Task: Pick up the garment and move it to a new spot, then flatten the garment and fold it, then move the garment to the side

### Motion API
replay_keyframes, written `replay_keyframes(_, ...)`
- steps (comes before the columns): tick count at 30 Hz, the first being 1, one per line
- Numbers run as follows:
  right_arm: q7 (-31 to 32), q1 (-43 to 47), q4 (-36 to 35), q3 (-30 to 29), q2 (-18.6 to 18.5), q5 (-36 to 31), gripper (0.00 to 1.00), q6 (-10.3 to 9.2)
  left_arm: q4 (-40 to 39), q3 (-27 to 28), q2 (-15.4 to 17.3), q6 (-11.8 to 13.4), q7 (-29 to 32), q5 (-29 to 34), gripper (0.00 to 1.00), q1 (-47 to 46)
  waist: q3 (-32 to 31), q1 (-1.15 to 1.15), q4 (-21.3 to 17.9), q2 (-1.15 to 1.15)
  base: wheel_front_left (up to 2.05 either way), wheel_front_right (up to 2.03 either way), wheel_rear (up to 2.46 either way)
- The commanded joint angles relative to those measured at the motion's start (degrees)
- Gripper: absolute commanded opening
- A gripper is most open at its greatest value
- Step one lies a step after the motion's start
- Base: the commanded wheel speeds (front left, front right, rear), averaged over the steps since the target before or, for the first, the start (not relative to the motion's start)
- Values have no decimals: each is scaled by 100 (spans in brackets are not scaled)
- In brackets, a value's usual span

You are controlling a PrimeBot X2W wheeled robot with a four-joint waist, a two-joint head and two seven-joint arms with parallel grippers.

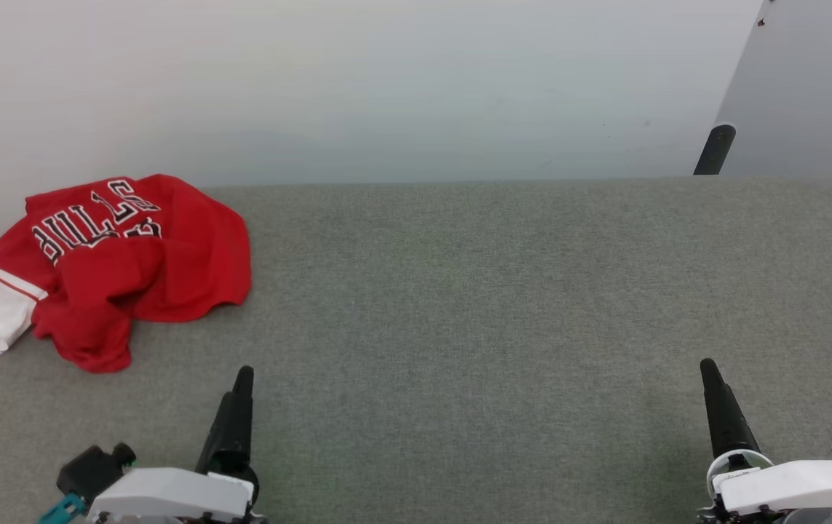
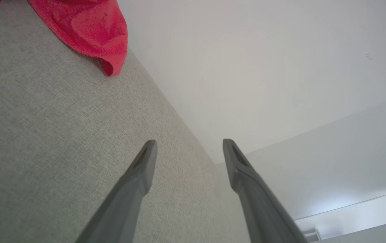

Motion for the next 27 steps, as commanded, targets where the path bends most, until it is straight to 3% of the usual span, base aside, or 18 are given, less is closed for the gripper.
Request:
replay_keyframes(1,-75,-22,-92,-24,3,-413,100,3,-137,26,21,35,-67,378,100,-88,-6,0,4,0,0,0,0)
replay_keyframes(14,-295,41,-161,-56,28,-2251,100,4,-303,39,-23,70,-289,2286,100,-3,-41,0,21,0,0,0,0)
replay_keyframes(27,-484,151,-202,-109,26,-3220,100,4,-486,128,-105,32,-475,3550,100,139,-103,0,36,0,0,0,0)
